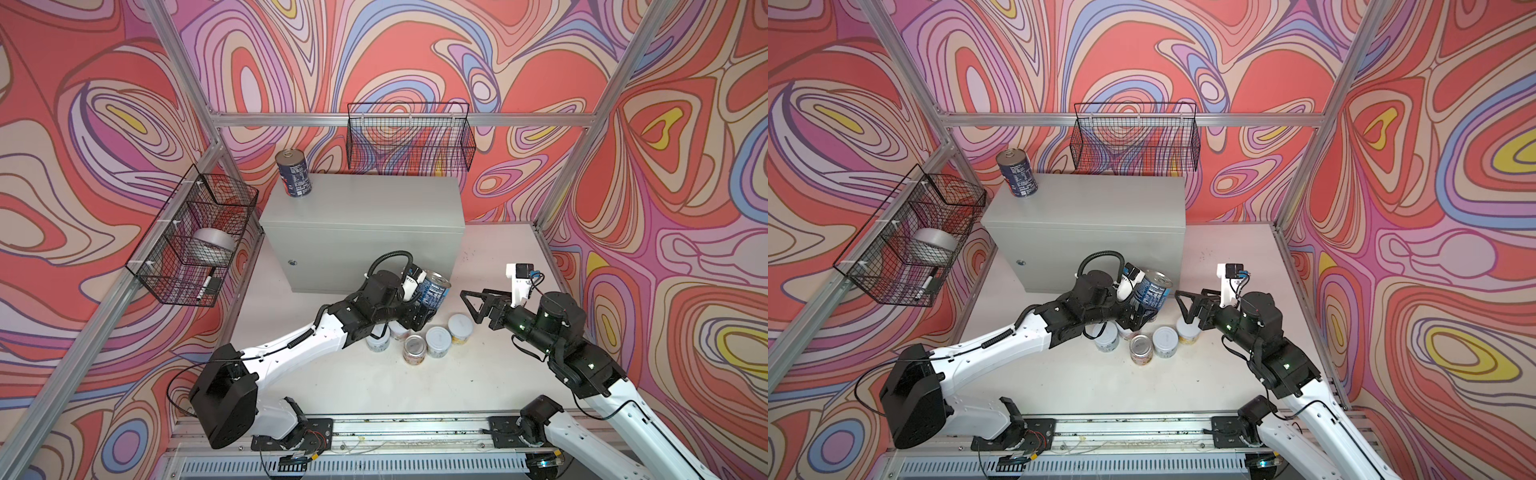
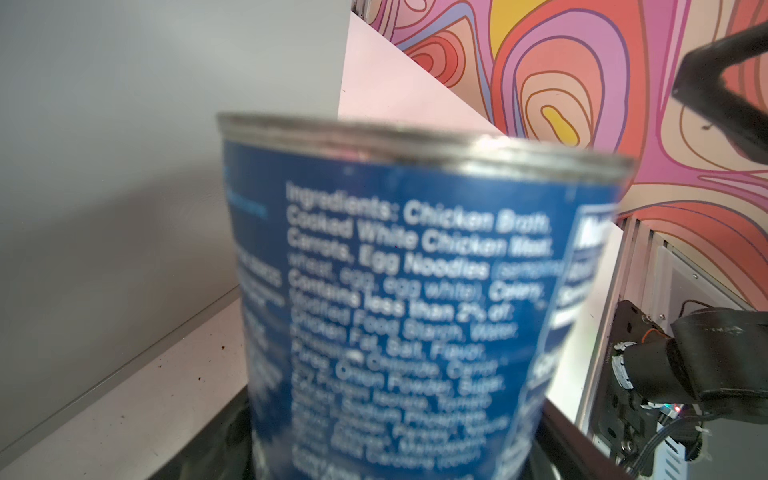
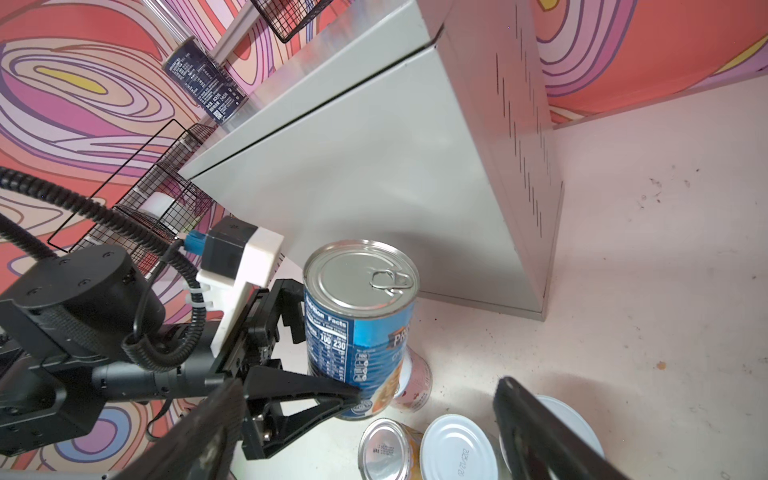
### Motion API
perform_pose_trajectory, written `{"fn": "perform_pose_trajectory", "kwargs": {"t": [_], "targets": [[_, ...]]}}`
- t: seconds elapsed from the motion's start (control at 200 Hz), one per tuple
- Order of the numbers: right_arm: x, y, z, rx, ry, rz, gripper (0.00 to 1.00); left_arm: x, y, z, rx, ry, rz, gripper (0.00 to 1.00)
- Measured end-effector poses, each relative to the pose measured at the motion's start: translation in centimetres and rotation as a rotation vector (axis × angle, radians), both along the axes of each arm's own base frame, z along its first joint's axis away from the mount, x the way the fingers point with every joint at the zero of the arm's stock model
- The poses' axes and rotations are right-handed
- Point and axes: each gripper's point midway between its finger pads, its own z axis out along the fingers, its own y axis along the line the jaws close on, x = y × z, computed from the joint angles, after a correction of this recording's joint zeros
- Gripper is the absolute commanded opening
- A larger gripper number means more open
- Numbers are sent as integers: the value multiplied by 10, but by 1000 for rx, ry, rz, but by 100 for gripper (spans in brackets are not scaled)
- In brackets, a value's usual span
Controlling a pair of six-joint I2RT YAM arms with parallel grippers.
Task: Place and organize the canned foods onto the counter
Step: 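Open the right gripper and draw it back while the left gripper holds the soup can, then raise the soup can with the left gripper over the grey cabinet top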
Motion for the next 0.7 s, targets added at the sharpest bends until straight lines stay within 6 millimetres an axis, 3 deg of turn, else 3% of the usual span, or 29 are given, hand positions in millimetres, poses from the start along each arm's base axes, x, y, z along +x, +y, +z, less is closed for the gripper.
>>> {"fn": "perform_pose_trajectory", "kwargs": {"t": [0.376, 0.696], "targets": [[-2, -4, -8, -23, -22, -8, 96, -1, 8, 2, 25, -3, 18, 42], [-2, -4, -7, -19, -28, -8, 96, -1, 17, 28, 12, -55, 46, 42]]}}
